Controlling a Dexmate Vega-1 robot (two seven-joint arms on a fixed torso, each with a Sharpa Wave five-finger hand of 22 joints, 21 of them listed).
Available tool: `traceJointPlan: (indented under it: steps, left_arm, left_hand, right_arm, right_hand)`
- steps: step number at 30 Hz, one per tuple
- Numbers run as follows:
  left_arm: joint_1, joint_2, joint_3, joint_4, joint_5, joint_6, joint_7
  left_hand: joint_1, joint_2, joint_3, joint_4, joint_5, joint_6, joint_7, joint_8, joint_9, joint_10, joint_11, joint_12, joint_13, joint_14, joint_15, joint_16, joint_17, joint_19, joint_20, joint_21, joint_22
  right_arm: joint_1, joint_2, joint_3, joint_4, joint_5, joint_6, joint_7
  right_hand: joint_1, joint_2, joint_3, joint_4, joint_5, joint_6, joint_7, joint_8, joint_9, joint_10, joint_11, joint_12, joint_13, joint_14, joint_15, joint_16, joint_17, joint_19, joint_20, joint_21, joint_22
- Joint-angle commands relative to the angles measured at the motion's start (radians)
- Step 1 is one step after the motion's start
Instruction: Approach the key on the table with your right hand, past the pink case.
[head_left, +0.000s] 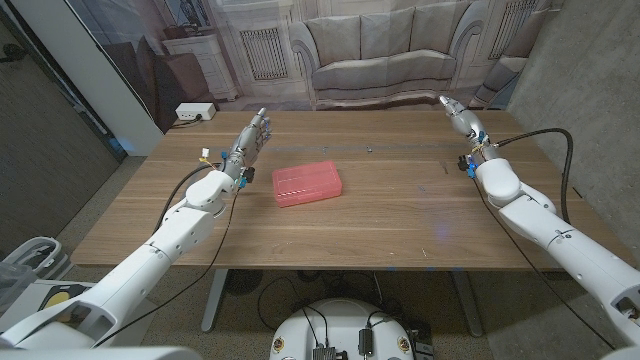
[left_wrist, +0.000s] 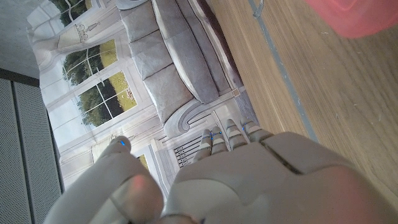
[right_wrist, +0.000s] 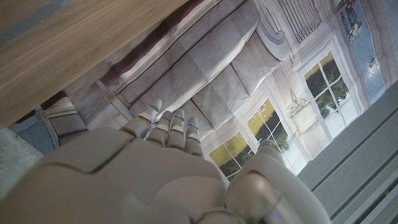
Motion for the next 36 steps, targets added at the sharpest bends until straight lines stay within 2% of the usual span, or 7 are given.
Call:
traceJointPlan:
  steps: [1,17,24,28,36]
  left_arm:
    - [0.007,0.003,-0.002,-0.006,-0.002,-0.003,0.000]
    - [0.025,0.011,-0.014,-0.021,-0.003,-0.018,0.006]
    - [0.032,0.007,-0.019,-0.018,-0.008,-0.034,0.002]
    - [0.039,0.009,-0.024,-0.020,-0.009,-0.038,0.005]
    - [0.049,0.015,-0.032,-0.032,-0.008,-0.040,0.014]
  left_hand:
    - [0.005,0.005,-0.003,-0.001,0.003,-0.003,0.002,-0.005,0.003,0.002,0.001,0.001,0.004,-0.004,0.001,-0.002,0.003,-0.010,-0.029,-0.003,0.003]
    - [0.007,0.008,-0.006,0.000,0.002,0.000,0.002,-0.004,0.004,0.003,0.001,0.000,0.004,-0.003,0.003,-0.002,0.003,-0.010,-0.028,-0.003,0.003]
    - [0.008,0.010,-0.007,-0.001,0.002,0.004,0.000,-0.003,0.004,0.007,0.004,0.002,0.004,-0.002,0.002,-0.001,0.003,-0.009,-0.028,-0.002,0.003]
    - [0.009,0.011,-0.008,-0.001,0.001,0.010,0.003,-0.002,0.004,0.010,0.006,0.002,0.004,0.003,0.002,0.000,0.003,-0.003,-0.041,0.000,0.003]
    - [0.010,0.012,-0.010,-0.001,0.001,0.015,0.006,-0.001,0.004,0.015,0.010,0.003,0.004,0.006,0.003,0.001,0.003,0.003,-0.045,0.001,0.003]
  right_arm:
    - [-0.014,-0.024,-0.013,-0.045,-0.090,-0.055,-0.059]
    - [-0.030,-0.065,-0.034,-0.137,-0.226,-0.180,-0.119]
    - [-0.027,-0.068,-0.045,-0.149,-0.261,-0.215,-0.131]
    - [-0.020,-0.063,-0.056,-0.140,-0.276,-0.227,-0.136]
    - [-0.006,-0.070,-0.087,-0.145,-0.346,-0.278,-0.154]
  right_hand:
    - [0.003,0.003,0.004,-0.006,0.005,0.008,-0.002,0.007,0.005,0.005,-0.005,0.001,0.005,0.005,-0.005,-0.005,0.002,0.012,-0.033,-0.002,0.004]
    - [0.004,0.004,0.002,-0.008,0.008,0.010,-0.007,0.006,0.005,0.010,-0.009,0.001,0.005,0.008,-0.007,-0.005,0.003,0.011,-0.033,-0.003,0.004]
    - [0.004,0.004,0.002,-0.009,0.010,0.009,-0.009,0.005,0.005,0.011,-0.011,0.001,0.005,0.009,-0.007,-0.006,0.003,0.011,-0.033,-0.004,0.004]
    - [0.005,0.005,0.001,-0.009,0.011,0.010,-0.010,0.005,0.005,0.012,-0.013,0.000,0.005,0.010,-0.007,-0.006,0.003,0.012,-0.033,-0.004,0.004]
    - [0.006,0.006,0.001,-0.010,0.013,0.010,-0.012,0.005,0.005,0.012,-0.016,-0.001,0.005,0.011,-0.009,-0.006,0.003,0.012,-0.033,-0.004,0.004]
